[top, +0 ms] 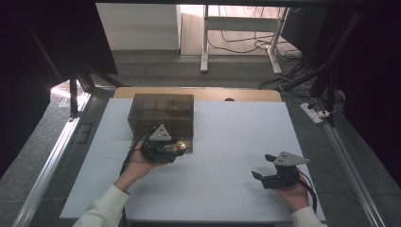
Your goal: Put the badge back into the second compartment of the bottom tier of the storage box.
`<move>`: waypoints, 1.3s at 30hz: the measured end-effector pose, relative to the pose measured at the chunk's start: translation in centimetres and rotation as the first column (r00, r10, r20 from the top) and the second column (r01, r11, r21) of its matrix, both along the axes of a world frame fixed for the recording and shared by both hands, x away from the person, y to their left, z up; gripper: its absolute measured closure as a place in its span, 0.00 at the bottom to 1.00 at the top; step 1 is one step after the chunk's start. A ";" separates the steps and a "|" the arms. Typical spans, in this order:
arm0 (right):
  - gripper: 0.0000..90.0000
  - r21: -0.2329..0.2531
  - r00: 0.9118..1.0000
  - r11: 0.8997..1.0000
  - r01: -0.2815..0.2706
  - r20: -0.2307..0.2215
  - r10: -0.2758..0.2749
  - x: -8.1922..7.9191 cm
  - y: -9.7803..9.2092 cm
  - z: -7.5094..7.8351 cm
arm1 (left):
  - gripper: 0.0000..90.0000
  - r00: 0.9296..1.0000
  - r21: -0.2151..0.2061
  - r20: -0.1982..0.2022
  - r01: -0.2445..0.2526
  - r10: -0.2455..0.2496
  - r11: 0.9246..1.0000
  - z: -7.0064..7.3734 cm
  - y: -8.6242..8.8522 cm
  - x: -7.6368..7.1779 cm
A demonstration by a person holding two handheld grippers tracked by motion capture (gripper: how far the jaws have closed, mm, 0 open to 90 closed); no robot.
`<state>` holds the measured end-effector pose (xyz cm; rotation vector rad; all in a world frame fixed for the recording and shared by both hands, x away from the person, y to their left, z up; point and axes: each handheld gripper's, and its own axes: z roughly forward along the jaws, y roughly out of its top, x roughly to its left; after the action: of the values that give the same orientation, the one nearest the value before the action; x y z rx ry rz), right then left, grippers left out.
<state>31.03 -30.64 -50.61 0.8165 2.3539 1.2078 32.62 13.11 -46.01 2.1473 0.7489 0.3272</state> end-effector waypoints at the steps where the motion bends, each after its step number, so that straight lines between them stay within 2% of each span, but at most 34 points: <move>1: 0.16 0.000 1.000 1.000 0.000 0.000 0.000 0.0 0.0 0.0 | 0.51 1.000 0.000 0.002 -0.004 0.004 1.000 0.0 0.1 0.0; 18: 0.16 -0.006 1.000 1.000 -0.003 0.000 0.003 0.0 0.0 -0.1 | 0.51 0.998 0.010 0.017 -0.068 0.068 0.998 -0.4 1.4 1.0; 32: 0.16 -0.008 1.000 1.000 -0.001 -0.001 0.001 0.1 0.1 -0.1 | 0.51 0.992 0.002 0.020 -0.126 0.126 0.992 -0.6 2.8 2.4; 39: 0.16 -0.012 1.000 1.000 -0.001 -0.002 0.001 0.2 0.2 -0.2 | 0.51 0.987 0.002 0.015 -0.162 0.162 0.987 -1.2 3.5 3.4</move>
<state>31.20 -30.44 -50.81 0.8124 2.3615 1.1922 36.02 16.60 -47.17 2.0891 0.9178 0.4293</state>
